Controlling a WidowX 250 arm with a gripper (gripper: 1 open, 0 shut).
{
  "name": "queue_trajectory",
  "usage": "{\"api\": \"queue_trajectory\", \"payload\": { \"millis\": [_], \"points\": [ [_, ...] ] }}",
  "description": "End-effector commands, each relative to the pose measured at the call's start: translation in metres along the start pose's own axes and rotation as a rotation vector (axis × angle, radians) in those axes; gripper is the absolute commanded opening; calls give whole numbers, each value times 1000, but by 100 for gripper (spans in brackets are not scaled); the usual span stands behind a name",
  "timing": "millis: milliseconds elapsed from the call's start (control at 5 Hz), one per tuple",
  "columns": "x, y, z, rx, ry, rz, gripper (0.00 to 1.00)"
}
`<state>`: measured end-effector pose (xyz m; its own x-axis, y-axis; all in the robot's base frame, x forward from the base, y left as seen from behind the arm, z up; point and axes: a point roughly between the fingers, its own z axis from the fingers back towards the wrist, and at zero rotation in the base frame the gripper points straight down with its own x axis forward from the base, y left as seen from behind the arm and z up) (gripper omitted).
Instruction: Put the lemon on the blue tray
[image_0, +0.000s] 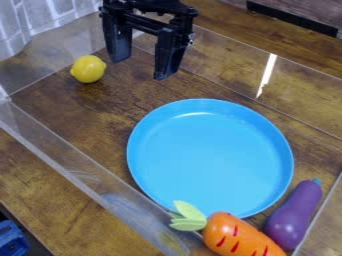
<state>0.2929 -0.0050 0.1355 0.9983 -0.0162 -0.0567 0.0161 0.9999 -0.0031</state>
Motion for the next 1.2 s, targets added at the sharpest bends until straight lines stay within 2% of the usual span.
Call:
{"api": "queue_trajectory", "payload": {
  "millis": [0,200,600,800,1000],
  "points": [
    [0,-6,-11,1,15,-5,100],
    [-1,18,-19,2,20,85,100],
    [-12,53,-29,-1,29,261,100],
    [-6,44,-36,-4,27,270,100],
    [7,44,-44,-22,11,279,100]
  ]
}}
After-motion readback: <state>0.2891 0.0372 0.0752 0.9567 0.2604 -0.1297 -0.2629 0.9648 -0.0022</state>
